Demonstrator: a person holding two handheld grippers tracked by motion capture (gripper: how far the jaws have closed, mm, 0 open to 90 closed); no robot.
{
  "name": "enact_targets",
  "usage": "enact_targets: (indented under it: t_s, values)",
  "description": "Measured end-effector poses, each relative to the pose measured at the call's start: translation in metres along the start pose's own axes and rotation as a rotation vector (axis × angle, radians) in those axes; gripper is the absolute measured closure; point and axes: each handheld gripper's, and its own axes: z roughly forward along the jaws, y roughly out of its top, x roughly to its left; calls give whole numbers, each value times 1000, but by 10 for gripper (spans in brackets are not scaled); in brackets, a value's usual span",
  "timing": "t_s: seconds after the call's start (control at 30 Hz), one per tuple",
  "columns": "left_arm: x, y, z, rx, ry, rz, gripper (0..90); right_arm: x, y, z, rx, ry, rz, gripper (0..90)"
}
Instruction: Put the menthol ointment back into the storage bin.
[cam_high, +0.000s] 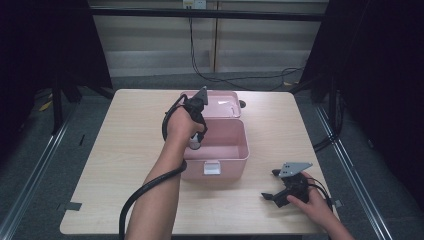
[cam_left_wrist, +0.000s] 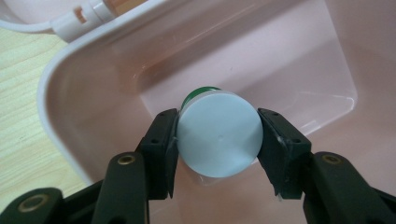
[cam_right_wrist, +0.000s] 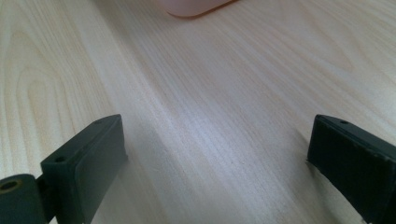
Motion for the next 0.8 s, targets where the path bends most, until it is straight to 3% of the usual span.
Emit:
enact_targets:
  t_s: [0.3,0.5,0.8]
  values:
    - [1,5,14,-10,8,-58,504,0,0,0,0,0,-1,38]
    - [4,8,21,-21,25,-68,504,0,0,0,0,0,-1,37]
    - [4,6,31,-41,13,-121,504,0,0,0,0,0,-1,37]
